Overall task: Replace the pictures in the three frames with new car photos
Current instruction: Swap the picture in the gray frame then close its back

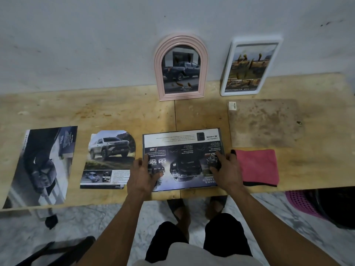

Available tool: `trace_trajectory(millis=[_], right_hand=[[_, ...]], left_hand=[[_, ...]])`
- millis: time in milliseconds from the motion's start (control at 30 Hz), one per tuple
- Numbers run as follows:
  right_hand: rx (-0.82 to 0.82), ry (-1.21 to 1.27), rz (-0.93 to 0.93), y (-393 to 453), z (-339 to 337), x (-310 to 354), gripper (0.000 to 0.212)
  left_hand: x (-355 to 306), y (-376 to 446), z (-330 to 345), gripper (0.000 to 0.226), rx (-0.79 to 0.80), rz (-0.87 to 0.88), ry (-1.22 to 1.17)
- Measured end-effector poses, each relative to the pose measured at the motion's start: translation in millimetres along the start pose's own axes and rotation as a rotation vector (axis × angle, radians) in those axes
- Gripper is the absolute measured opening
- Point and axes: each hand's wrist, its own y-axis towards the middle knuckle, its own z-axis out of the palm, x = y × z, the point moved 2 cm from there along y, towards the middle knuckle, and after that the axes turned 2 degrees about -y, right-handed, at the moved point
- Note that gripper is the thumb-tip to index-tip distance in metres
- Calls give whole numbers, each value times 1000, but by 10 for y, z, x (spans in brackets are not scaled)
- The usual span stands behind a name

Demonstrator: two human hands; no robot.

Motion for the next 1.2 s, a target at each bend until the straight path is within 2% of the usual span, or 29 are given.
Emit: trace_trajectory(millis=[200,667,800,900,967,1067,1200], right_hand=[[-8,11,4,-36,3,13,66],[3,142,103,-44,-16,-30,61],[-15,176,68,-24,-106,-7,55],[-52,219,25,37,-274,18,46],[-75,229,6,110,-411,-16,41],[-104,262,-2,283,-661,-200,43],[-101,208,28,598,-1043,-732,44]], left_hand=[[-24,-21,-8,109,56,-2,-7],[-108,-20,-3,106,105,-55,126],[-239,-71,-41,104,16,-91,157],[-451,-41,-58,95,-115,-63,205],[-689,-8,-51,86,-139,-35,180],[-1181,77,-6,75,-126,28,115],[-1915,225,234,60,-34,122,-14]])
